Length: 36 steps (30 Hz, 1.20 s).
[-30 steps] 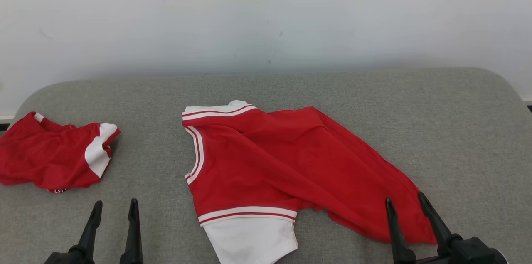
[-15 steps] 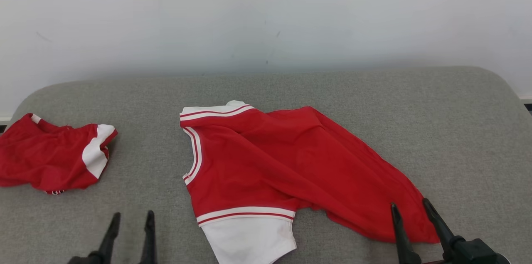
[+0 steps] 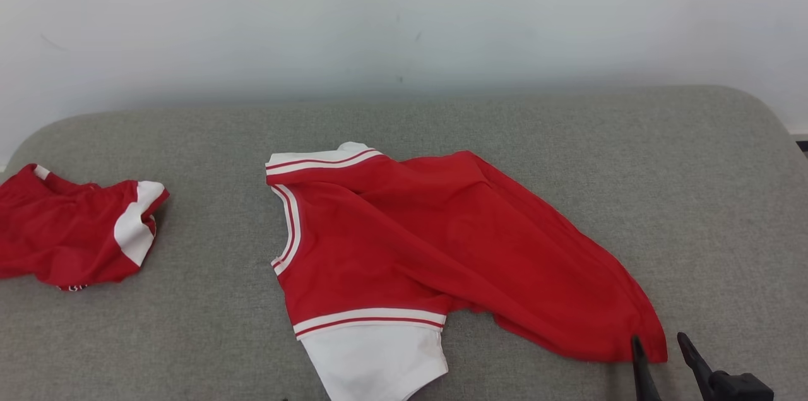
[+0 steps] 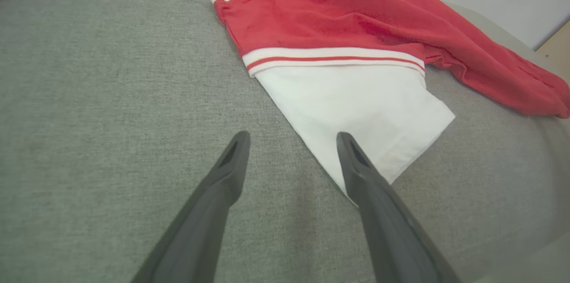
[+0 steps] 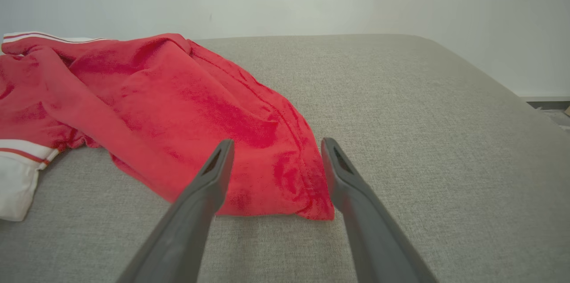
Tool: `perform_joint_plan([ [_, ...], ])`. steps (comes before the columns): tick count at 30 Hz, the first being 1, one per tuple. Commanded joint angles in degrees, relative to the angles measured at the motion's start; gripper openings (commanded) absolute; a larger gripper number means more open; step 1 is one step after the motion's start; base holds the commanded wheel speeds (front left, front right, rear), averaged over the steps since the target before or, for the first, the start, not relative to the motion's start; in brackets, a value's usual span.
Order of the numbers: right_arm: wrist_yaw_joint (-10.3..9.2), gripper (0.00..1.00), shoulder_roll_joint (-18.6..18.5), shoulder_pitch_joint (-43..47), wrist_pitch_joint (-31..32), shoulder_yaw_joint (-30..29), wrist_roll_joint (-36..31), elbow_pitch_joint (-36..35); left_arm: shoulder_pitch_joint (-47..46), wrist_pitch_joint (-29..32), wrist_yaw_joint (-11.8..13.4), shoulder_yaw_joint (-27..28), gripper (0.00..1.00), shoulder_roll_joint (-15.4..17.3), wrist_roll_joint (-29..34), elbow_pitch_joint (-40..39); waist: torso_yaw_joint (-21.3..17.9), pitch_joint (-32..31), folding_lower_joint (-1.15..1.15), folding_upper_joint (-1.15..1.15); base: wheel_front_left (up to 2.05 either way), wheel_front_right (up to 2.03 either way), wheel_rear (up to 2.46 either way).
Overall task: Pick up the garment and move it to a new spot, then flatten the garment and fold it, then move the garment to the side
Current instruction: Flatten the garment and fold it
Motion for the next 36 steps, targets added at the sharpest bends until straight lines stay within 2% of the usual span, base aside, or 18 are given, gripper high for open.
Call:
perform_joint_plan([
  [1,-0.16,1.00,-0.4,-1.1,-0.5,-0.7,0.2,2.0,0.0,0.0,0.1,-1.5,1.00,-0.1,-0.7,1.6,-0.2,0.8,-0.01,0.00,0.00,0.00,0.00],
  [14,-0.16,1.00,-1.4,-8.8,-1.1,-1.6,1.7,17.5,-4.3,0.0,0.0,-9.0,1.00,-0.4,-5.6,8.1,-0.8,3.8,-0.01,0.00,0.00,0.00,0.00],
  [25,-0.16,1.00,-1.0,-14.2,-1.0,0.2,4.9,26.1,-7.2,0.2,0.0,-12.5,1.00,-0.5,-9.5,11.9,-0.9,4.7,-0.01,0.00,0.00,0.00,0.00],
  [26,-0.16,0.49,-0.7,-14.3,-0.9,0.7,5.6,27.0,-7.4,0.3,0.0,-12.8,1.00,-0.5,-10.0,12.6,-0.8,4.6,-0.01,0.00,0.00,0.00,0.00],
  [27,-0.15,0.24,-0.7,-14.4,-0.9,1.4,5.9,27.7,-7.7,0.3,0.1,-13.1,0.65,-0.5,-10.3,13.1,-0.7,4.5,-0.01,0.00,0.00,0.00,0.00],
  [28,-0.15,0.00,-0.7,-14.5,-0.9,1.8,6.5,28.0,-8.0,0.3,0.1,-13.4,0.24,-0.5,-10.5,13.4,-0.6,4.4,-0.01,0.00,0.00,0.00,0.00],
  [29,-0.15,0.00,-0.5,-14.4,-0.9,2.0,7.5,28.0,-8.3,0.3,0.0,-13.6,0.02,-0.5,-10.8,13.4,-0.5,4.3,-0.01,0.00,0.00,0.00,0.00],
  [30,-0.15,0.00,-0.5,-14.2,-0.9,2.1,8.5,27.7,-8.4,0.3,0.0,-13.8,0.00,-0.5,-11.2,13.2,-0.4,4.2,-0.01,0.00,0.00,0.00,0.00],
  [36,-0.15,0.00,-0.1,-11.2,-1.0,4.8,13.0,21.8,-7.6,0.0,0.0,-11.5,0.00,-0.4,-13.4,8.5,-0.1,3.2,-0.01,0.00,0.00,0.00,0.00],
])
